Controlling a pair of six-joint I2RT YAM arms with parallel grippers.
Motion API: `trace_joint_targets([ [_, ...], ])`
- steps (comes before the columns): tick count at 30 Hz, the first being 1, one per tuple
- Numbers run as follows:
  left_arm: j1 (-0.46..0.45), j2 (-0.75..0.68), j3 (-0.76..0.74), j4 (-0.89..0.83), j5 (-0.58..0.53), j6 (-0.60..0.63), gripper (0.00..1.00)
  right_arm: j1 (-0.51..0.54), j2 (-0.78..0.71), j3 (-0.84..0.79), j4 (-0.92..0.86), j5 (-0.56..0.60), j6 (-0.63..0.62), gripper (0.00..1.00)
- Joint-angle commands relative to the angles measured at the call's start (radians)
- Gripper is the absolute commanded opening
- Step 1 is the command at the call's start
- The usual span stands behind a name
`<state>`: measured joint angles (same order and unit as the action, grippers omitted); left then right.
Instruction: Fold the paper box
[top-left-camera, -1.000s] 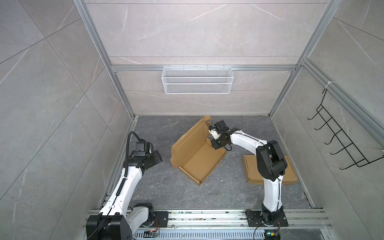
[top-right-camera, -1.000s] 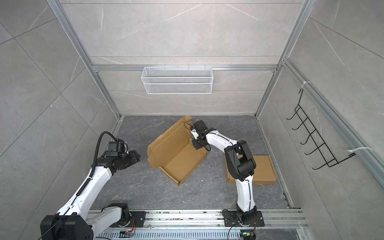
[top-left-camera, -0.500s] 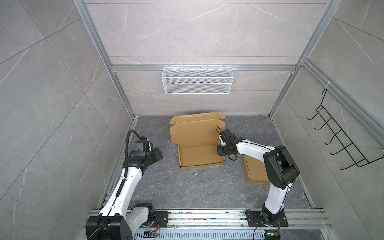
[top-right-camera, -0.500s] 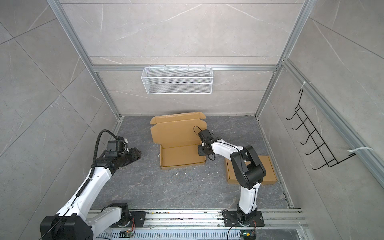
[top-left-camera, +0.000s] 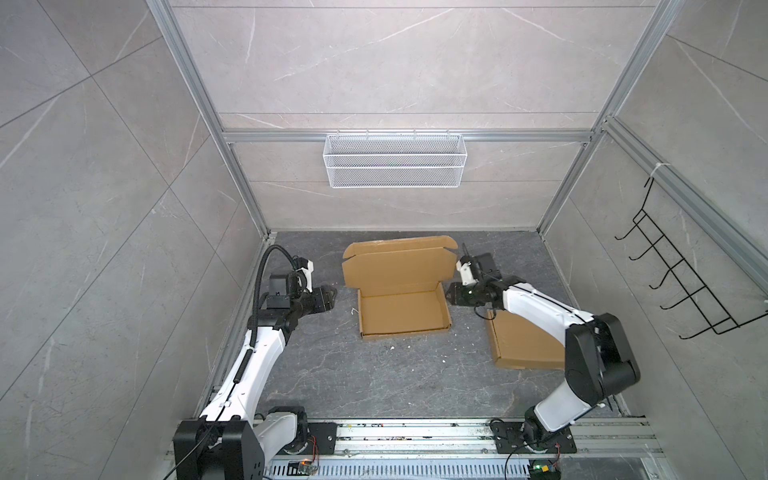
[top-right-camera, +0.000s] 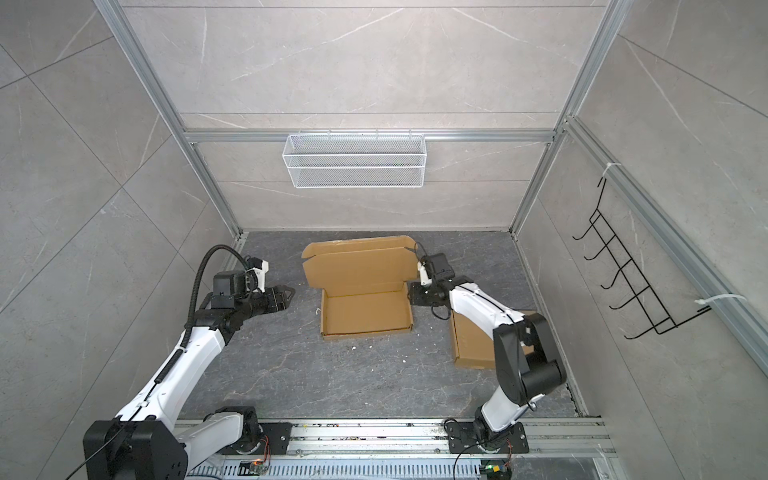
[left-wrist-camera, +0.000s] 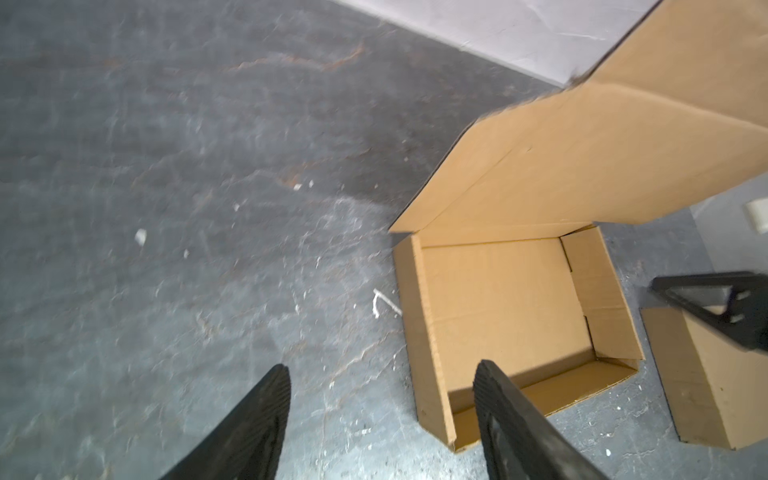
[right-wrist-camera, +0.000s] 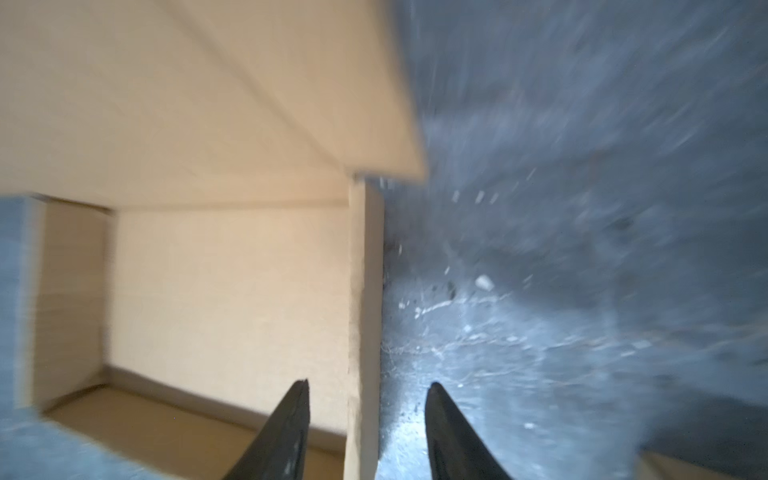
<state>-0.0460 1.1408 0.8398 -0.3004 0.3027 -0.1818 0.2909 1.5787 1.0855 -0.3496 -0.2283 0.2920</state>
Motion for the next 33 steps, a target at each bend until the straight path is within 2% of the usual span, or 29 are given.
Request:
trace_joint_targets([
  [1, 0.000, 0.063, 0.065, 0.124, 0.107, 0.129, 0.73, -0.067, -0.102, 0.008, 0.026, -0.142, -0.132, 0.50],
  [4, 0.000, 0.133, 0.104, 0.155, 0.139, 0.180, 0.73, -0.122, -0.108, 0.026, 0.118, -0.239, -0.230, 0.54],
  [8, 0.000, 0.202, 0.143, 0.188, 0.172, 0.226, 0.72, -0.166, 0.011, 0.188, 0.040, -0.314, -0.356, 0.55],
  [11, 0.000, 0.234, 0.154, 0.227, 0.216, 0.234, 0.71, -0.169, 0.082, 0.260, 0.027, -0.332, -0.405, 0.55],
  [17, 0.000, 0.306, 0.174, 0.263, 0.257, 0.232, 0.69, -0.162, 0.134, 0.274, 0.103, -0.409, -0.439, 0.54],
  [21, 0.000, 0.346, 0.183, 0.288, 0.276, 0.221, 0.65, -0.144, 0.153, 0.276, 0.125, -0.414, -0.459, 0.53],
  [26, -0.003, 0.364, 0.194, 0.291, 0.286, 0.220, 0.55, -0.107, 0.194, 0.306, 0.106, -0.375, -0.489, 0.50],
  [33, -0.013, 0.362, 0.177, 0.302, 0.291, 0.219, 0.43, -0.085, 0.161, 0.259, 0.126, -0.326, -0.489, 0.36],
])
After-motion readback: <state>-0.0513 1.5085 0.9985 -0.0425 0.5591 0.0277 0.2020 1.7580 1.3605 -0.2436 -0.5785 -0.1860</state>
